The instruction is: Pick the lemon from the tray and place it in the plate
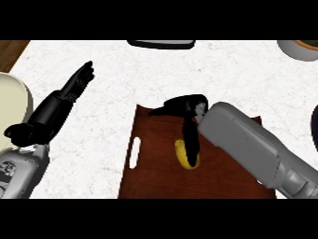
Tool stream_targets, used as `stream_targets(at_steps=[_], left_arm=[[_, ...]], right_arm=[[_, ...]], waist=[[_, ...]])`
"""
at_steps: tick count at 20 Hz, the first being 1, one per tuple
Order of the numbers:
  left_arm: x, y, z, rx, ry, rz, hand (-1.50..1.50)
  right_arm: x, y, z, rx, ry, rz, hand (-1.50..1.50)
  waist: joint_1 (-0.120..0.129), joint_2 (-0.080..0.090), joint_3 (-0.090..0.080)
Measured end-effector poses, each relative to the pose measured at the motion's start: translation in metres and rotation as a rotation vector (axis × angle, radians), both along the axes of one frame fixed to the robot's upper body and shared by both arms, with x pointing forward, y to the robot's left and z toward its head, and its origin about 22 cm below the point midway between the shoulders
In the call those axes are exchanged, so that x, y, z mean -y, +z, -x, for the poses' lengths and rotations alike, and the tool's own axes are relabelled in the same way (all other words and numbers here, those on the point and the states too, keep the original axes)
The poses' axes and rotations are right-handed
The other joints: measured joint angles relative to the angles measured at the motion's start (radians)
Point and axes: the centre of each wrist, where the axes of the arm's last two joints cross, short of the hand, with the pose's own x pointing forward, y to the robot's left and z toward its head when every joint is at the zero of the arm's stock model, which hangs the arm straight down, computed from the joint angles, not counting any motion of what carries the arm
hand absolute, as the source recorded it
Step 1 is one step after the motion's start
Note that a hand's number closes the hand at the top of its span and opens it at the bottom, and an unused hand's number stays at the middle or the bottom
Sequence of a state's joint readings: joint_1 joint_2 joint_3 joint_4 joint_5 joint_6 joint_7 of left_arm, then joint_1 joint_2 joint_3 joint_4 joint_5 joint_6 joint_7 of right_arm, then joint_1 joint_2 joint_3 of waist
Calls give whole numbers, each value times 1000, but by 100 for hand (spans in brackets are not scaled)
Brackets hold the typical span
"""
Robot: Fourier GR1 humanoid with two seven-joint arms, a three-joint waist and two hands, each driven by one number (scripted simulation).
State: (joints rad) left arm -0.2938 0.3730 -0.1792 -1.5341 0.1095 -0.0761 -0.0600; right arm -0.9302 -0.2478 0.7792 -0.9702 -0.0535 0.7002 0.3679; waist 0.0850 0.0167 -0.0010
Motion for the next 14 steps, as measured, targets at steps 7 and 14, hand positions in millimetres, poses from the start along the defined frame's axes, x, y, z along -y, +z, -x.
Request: stream_targets(at_steps=[7,14], left_arm=[[-8,-2,12,-7,18,1,0],[-5,1,15,0,25,3,0]], right_arm=[[-48,12,-24,-151,22,176,-150],[-66,31,-42,-213,50,324,-150]], waist=[[-33,-8,0],[-38,-7,0]])
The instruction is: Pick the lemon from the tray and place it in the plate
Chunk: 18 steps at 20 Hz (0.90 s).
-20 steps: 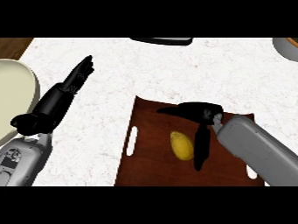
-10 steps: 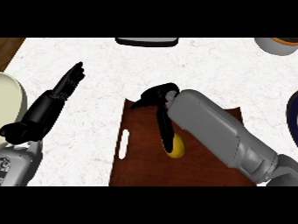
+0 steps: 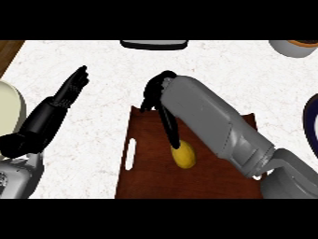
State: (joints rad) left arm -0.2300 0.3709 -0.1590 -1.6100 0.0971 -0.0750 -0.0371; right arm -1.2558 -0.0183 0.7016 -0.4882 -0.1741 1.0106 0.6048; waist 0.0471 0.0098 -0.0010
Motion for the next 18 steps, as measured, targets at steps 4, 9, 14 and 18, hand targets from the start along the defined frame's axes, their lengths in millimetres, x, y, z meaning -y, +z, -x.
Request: stream_targets(at_steps=[4,9,14,18], left_arm=[[-6,4,-2,1,5,-4,0],[-3,6,2,1,-3,-6,0],[-6,8,0,5,2,-5,0],[-8,1,0,9,-4,-2,0]], right_arm=[[5,8,-11,2,-11,55,-150],[12,6,-19,-7,-46,96,-150],[19,-5,-20,-48,-47,99,-150],[21,-9,-20,-68,-27,115,-150]], waist=[[-3,2,0],[3,5,0],[1,6,1],[6,7,0]])
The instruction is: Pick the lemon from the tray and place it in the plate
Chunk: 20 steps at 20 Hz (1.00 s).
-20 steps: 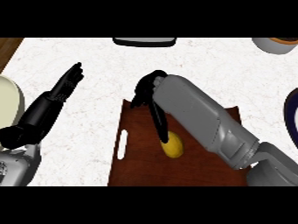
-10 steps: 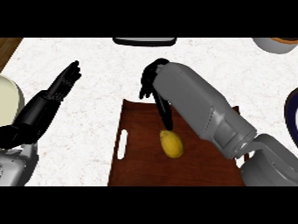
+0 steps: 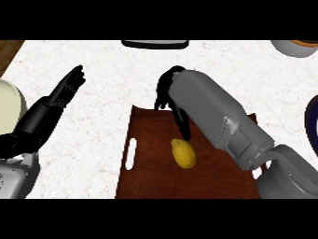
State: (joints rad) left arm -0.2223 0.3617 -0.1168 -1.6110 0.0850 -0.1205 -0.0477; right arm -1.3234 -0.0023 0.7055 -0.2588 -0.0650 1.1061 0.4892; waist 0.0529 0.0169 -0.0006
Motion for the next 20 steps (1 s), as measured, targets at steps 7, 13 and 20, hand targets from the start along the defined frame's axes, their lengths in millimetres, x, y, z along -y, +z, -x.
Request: stream_targets(at_steps=[7,13,20], left_arm=[[2,0,1,-13,7,4,0],[3,-5,5,-14,7,0,0],[2,-6,6,-16,16,2,0]], right_arm=[[2,-25,11,-49,55,31,-150],[6,-50,23,-89,94,63,-150],[5,-59,33,-114,143,74,-150]], waist=[[-3,-4,0],[-9,-8,1],[-20,-22,0]])
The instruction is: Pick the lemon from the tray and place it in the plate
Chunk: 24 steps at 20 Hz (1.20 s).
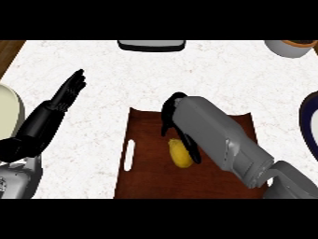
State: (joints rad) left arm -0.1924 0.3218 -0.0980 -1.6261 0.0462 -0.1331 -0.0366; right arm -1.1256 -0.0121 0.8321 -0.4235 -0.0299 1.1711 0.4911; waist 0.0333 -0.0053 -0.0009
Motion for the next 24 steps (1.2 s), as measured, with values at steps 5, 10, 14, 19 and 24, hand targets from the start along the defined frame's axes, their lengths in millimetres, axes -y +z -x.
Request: stream_targets(at_steps=[5,10,14,19,24], left_arm=[[-9,2,-2,-1,10,3,0],[-6,0,-3,0,21,1,0],[-9,3,0,3,19,0,0],[-3,6,0,2,11,1,0],[-16,-4,5,-25,62,0,0]], right_arm=[[-2,-7,9,-5,38,16,-150],[-3,-14,18,11,76,25,150],[-3,-9,21,35,115,-1,150],[-1,-10,27,72,147,-30,150],[8,-6,32,309,3,-145,150]], waist=[[-6,-8,-1],[-12,-17,-2],[-12,-16,-2],[-16,-17,-5],[-63,-34,3]])
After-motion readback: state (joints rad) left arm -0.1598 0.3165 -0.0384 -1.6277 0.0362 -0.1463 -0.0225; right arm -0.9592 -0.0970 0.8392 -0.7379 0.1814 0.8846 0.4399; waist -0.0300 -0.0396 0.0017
